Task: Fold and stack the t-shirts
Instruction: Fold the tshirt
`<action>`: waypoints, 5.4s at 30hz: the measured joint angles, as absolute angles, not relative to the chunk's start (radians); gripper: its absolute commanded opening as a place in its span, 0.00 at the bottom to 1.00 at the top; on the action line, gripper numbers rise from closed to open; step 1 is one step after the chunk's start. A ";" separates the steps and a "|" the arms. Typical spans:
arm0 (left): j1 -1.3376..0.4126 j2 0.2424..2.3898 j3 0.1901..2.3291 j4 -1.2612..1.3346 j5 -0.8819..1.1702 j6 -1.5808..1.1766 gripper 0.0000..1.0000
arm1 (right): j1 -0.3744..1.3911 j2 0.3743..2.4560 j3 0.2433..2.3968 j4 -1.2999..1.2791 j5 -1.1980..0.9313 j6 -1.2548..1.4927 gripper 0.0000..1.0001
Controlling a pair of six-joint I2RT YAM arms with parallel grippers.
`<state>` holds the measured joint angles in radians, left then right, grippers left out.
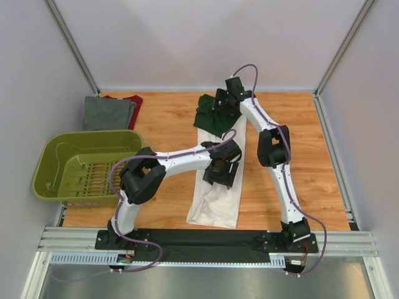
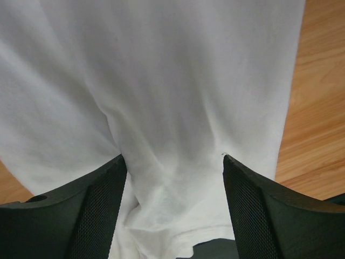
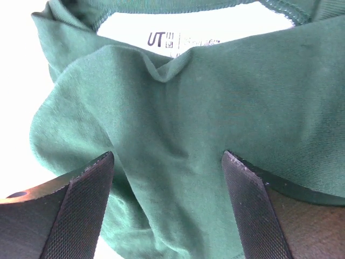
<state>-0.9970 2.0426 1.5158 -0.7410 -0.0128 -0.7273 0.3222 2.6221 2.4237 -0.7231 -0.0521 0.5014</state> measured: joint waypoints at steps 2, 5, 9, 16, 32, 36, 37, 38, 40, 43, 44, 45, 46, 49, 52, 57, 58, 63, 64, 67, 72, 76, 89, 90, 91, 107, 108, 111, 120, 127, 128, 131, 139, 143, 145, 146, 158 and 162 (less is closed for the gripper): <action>-0.991 2.056 1.536 -0.735 0.009 -0.712 0.78 | 0.322 2.641 2.449 -0.704 -0.070 0.512 0.84; -0.978 2.079 1.548 -0.719 0.049 -0.693 0.78 | 0.321 2.669 2.484 -0.665 -0.105 0.532 0.85; -0.957 2.082 1.554 -0.716 0.071 -0.681 0.78 | 0.321 2.698 2.525 -0.632 -0.146 0.549 0.89; -0.948 2.014 1.552 -0.796 -0.008 -0.651 0.80 | 0.305 2.630 2.463 -0.634 -0.219 0.551 0.94; -0.986 1.396 1.039 -0.652 -0.169 -0.962 0.73 | 0.318 1.205 1.143 -0.590 -0.150 0.610 0.65; -1.055 1.420 1.032 -0.645 -0.212 -1.024 0.71 | 0.343 1.088 0.805 -0.633 -0.143 0.672 0.57; -1.073 1.425 1.036 -0.642 -0.223 -1.037 0.70 | 0.352 1.074 0.742 -0.656 -0.143 0.686 0.55; -1.090 1.429 1.037 -0.635 -0.235 -1.052 0.69 | 0.366 1.055 0.689 -0.675 -0.141 0.697 0.53; -1.117 1.438 1.037 -0.624 -0.252 -1.075 0.68 | 0.408 1.007 0.617 -0.700 -0.141 0.716 0.51; -1.151 1.462 1.037 -0.607 -0.277 -1.116 0.66 | 0.468 0.921 0.540 -0.698 -0.142 0.744 0.49; -1.159 1.472 1.037 -0.606 -0.286 -1.128 0.65 | 0.483 0.898 0.518 -0.695 -0.143 0.752 0.48; -1.167 1.481 1.037 -0.605 -0.295 -1.139 0.65 | 0.495 0.880 0.497 -0.688 -0.145 0.760 0.48; -1.174 1.489 1.037 -0.604 -0.302 -1.149 0.65 | 0.501 0.870 0.478 -0.683 -0.145 0.767 0.47; -1.192 1.501 1.036 -0.595 -0.319 -1.172 0.65 | 0.545 0.862 0.444 -0.667 -0.148 0.785 0.47; -1.197 1.501 1.015 -0.557 -0.321 -1.191 0.65 | 0.583 0.869 0.432 -0.645 -0.149 0.795 0.46; -1.197 1.501 0.936 -0.484 -0.312 -1.209 0.64 | 0.638 0.906 0.418 -0.600 -0.148 0.808 0.40; -1.197 1.501 0.923 -0.480 -0.309 -1.211 0.64 | 0.644 0.911 0.414 -0.597 -0.147 0.809 0.39; -1.197 1.501 0.910 -0.461 -0.295 -1.222 0.63 | 0.657 0.930 0.382 -0.570 -0.148 0.818 0.35; -1.197 1.501 0.910 -0.456 -0.294 -1.224 0.63 | 0.659 0.939 0.378 -0.561 -0.147 0.820 0.34; -1.197 1.501 0.910 -0.444 -0.289 -1.225 0.63 | 0.666 0.970 0.374 -0.540 -0.148 0.828 0.26; -1.197 1.512 0.911 -0.430 -0.281 -1.225 0.62 | 0.674 0.999 0.374 -0.517 -0.145 0.832 0.00; -1.197 1.528 0.911 -0.427 -0.271 -1.225 0.61 | 0.674 0.982 0.373 -0.545 -0.123 0.838 0.00; -1.198 1.620 0.979 -0.427 -0.230 -1.246 0.55 | 0.674 0.857 0.315 -0.578 -0.099 0.872 0.00; -1.198 1.625 0.981 -0.427 -0.230 -1.258 0.55 | 0.674 0.858 0.316 -0.578 -0.099 0.872 0.00; -1.198 1.625 0.981 -0.434 -0.230 -1.268 0.53 | 0.674 0.858 0.316 -0.579 -0.099 0.872 0.03; -1.216 1.629 0.994 -0.487 -0.246 -1.368 0.00 | 0.674 0.655 0.468 -0.810 -0.065 0.818 0.36; -1.216 1.629 0.994 -0.484 -0.246 -1.368 0.00 | 0.674 0.637 0.468 -0.815 -0.065 0.811 0.38; -1.216 1.625 0.999 -0.476 -0.245 -1.368 0.00 | 0.674 0.604 0.464 -0.820 -0.060 0.800 0.47; -1.238 1.617 1.103 -0.450 -0.245 -1.368 0.00 | 0.678 0.596 0.455 -0.903 0.055 0.883 0.50; -1.256 1.594 1.125 -0.432 -0.248 -1.382 0.00 | 0.678 0.504 0.520 -1.007 0.153 0.920 0.57; -1.256 1.588 1.125 -0.424 -0.248 -1.383 0.00 | 0.678 0.501 0.530 -1.007 0.159 0.921 0.57; -1.258 1.577 1.125 -0.403 -0.248 -1.386 0.00 | 0.678 0.514 0.538 -1.007 0.162 0.920 0.57; -1.263 1.547 1.123 -0.395 -0.280 -1.419 0.00 | 0.678 0.551 0.522 -0.965 0.094 0.892 0.58; -1.264 1.485 1.095 -0.388 -0.306 -1.464 0.00 | 0.678 0.495 0.489 -0.938 0.048 0.870 0.63; -1.264 1.458 1.071 -0.383 -0.319 -1.499 0.00 | 0.678 0.477 0.476 -0.929 0.021 0.868 0.64; -1.264 1.447 1.052 -0.377 -0.324 -1.517 0.00 | 0.678 0.476 0.469 -0.921 0.004 0.870 0.65; -1.266 1.452 0.953 -0.344 -0.323 -1.598 0.00 | 0.678 0.498 0.442 -0.896 -0.059 0.923 0.63; -1.271 1.480 0.979 -0.339 -0.319 -1.596 0.00 | 0.678 0.474 0.455 -0.907 -0.063 0.917 0.65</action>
<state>-1.2705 1.4799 0.9794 -0.3393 -0.3195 -1.5955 0.6777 0.4740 0.4553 -0.9073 -0.0628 0.9173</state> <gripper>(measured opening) 0.007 0.635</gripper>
